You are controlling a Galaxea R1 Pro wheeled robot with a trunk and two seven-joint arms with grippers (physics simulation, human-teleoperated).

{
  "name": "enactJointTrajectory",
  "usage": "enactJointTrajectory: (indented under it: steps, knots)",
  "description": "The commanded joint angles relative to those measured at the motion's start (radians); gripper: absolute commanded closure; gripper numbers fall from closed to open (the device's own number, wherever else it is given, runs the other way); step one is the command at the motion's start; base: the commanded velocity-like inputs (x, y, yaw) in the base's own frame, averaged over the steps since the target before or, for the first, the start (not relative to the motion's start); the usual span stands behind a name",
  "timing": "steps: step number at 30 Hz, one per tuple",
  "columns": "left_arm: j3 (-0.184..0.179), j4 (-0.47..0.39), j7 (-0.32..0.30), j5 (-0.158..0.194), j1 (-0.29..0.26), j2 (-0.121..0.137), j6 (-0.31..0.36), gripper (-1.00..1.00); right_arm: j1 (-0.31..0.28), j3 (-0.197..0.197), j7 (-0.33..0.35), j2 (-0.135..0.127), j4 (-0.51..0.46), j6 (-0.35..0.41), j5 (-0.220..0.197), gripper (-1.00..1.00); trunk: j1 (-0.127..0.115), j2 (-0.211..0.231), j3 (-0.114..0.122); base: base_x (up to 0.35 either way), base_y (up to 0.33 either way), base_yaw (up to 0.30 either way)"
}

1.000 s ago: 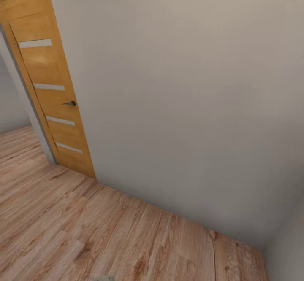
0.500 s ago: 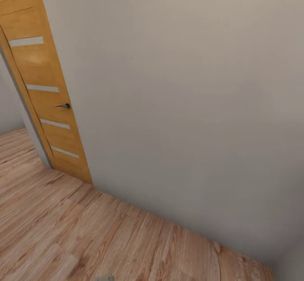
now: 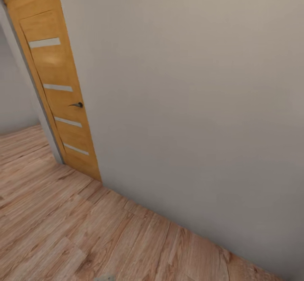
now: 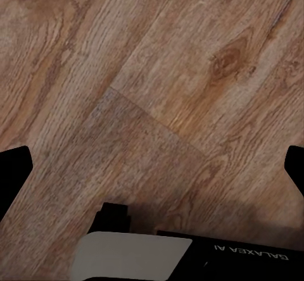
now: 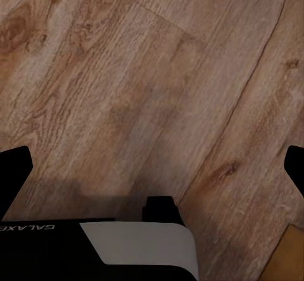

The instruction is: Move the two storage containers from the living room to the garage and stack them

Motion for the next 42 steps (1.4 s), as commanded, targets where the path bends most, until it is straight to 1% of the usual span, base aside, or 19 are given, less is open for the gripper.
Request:
enactJointTrajectory:
  steps: [1,9,17,32,39,42]
  knots:
    - [0.001,0.000,0.002,0.008,-0.001,0.000,-0.001,-1.00,-0.001,0.008,-0.001,0.001,0.003,-0.004,-0.010,-1.00,0.000,-0.001,-0.001,0.000,0.000,0.041]
    - [0.001,0.000,0.003,0.008,-0.001,0.000,-0.001,-1.00,-0.001,0.008,-0.001,0.001,0.003,-0.005,-0.009,-1.00,0.000,-0.001,-0.001,0.003,0.000,0.004]
    - [0.001,0.000,0.003,0.008,-0.001,0.001,0.000,-1.00,-0.001,0.008,-0.001,0.001,0.003,-0.006,-0.009,-1.00,0.000,-0.001,-0.001,0.229,0.082,0.025]
    - [0.001,0.000,0.003,0.008,-0.001,0.003,-0.001,-1.00,-0.001,0.008,-0.001,0.001,0.003,-0.004,-0.009,-1.00,0.000,-0.001,-0.001,0.311,0.104,0.239]
    - [0.001,0.000,0.003,0.008,-0.001,0.001,0.000,-1.00,-0.001,0.008,-0.001,0.001,0.003,-0.004,-0.008,-1.00,0.000,-0.001,-0.001,0.086,0.008,0.249]
    - [0.001,0.000,0.003,0.008,-0.001,0.001,0.000,-1.00,-0.001,0.008,-0.001,0.000,0.003,-0.004,-0.009,-1.00,0.000,-0.001,-0.001,0.010,0.001,0.107]
